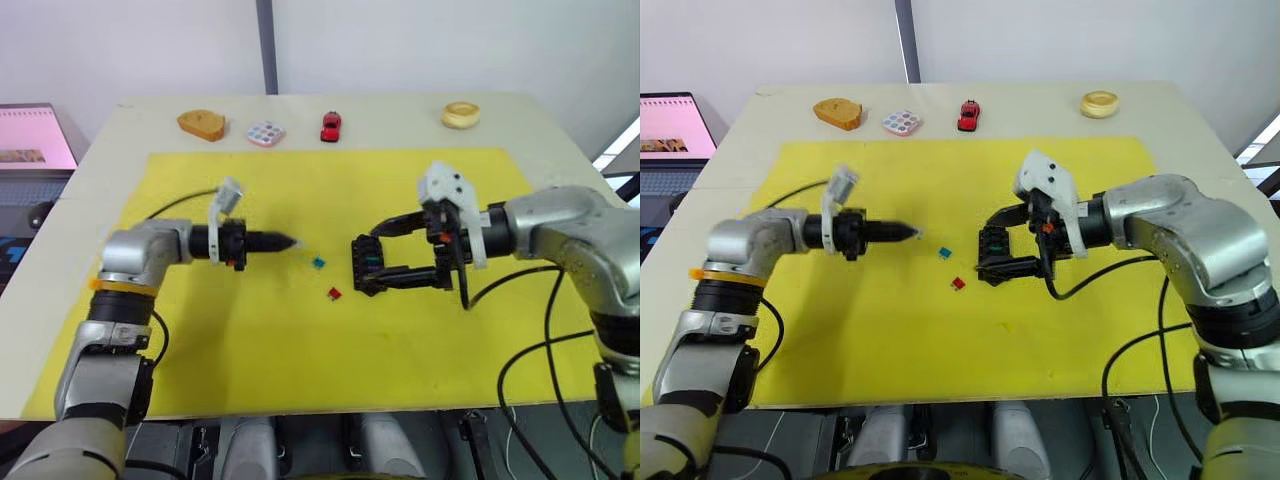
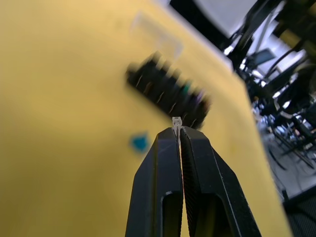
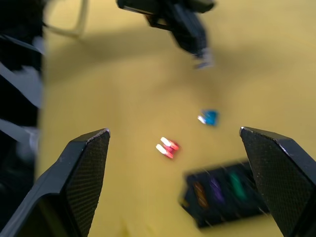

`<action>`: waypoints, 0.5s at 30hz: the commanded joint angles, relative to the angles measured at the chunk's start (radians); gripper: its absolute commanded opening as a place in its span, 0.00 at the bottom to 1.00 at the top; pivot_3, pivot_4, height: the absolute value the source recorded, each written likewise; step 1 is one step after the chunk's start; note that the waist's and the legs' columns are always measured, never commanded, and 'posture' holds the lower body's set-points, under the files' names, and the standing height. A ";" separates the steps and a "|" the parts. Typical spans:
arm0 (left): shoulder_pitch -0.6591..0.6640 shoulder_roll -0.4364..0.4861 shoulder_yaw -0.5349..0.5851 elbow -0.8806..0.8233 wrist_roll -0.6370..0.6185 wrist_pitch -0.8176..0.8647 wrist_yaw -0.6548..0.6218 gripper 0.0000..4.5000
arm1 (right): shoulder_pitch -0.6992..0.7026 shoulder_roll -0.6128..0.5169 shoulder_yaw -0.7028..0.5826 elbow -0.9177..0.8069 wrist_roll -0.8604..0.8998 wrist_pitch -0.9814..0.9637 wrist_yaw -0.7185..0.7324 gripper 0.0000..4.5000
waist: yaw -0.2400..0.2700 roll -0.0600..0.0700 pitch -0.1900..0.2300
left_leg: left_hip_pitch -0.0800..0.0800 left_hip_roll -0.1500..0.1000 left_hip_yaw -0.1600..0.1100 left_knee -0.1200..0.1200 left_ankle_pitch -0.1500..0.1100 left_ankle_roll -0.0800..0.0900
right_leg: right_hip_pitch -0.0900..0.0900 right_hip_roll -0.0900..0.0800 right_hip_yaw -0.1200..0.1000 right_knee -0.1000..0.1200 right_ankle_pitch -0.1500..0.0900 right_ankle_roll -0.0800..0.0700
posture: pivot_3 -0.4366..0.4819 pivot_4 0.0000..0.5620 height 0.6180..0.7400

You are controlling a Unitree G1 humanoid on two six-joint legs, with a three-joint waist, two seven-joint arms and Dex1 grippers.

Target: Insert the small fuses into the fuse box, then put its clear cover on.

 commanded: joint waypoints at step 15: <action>-0.078 -0.039 0.019 -0.264 -0.187 0.024 0.118 0.00 | -0.349 0.119 -0.024 0.259 0.147 0.257 -0.049 0.59 | -0.001 0.000 0.000 | -0.002 -0.002 0.000 0.000 0.000 0.000 | -0.002 0.001 0.000 0.000 0.001 0.002 | 0.48 0.27 1.00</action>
